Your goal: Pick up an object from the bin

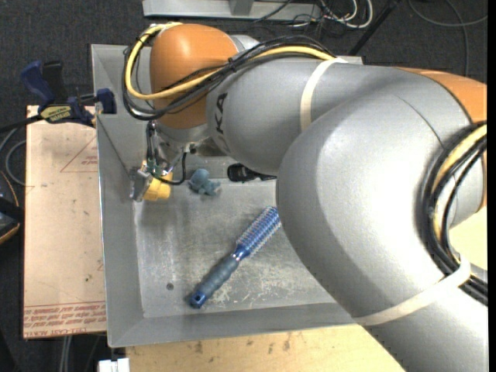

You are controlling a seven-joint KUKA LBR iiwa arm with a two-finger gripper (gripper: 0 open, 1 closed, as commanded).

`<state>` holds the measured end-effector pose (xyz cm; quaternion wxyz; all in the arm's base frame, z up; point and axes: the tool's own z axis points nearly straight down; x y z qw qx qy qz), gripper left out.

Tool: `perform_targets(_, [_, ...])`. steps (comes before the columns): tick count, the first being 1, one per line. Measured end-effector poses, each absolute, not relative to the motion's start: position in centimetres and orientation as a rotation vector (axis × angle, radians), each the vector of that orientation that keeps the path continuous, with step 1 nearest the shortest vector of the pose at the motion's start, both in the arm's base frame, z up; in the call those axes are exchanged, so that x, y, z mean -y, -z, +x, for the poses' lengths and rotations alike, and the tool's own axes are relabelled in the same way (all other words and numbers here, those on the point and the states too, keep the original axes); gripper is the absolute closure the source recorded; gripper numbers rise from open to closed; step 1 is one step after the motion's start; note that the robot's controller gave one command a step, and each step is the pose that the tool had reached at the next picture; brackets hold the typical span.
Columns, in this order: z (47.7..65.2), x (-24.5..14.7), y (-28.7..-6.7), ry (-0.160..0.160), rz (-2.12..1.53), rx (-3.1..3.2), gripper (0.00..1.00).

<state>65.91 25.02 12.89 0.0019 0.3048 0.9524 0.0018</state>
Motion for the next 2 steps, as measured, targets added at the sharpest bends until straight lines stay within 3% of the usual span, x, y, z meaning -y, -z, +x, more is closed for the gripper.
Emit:
perform_targets(1, [66.0, -25.0, -15.9, -0.005, 0.954, -2.99, 1.0])
perform_targets(2, [66.1, -25.1, -17.2, -0.003, 0.952, -2.991, 1.0])
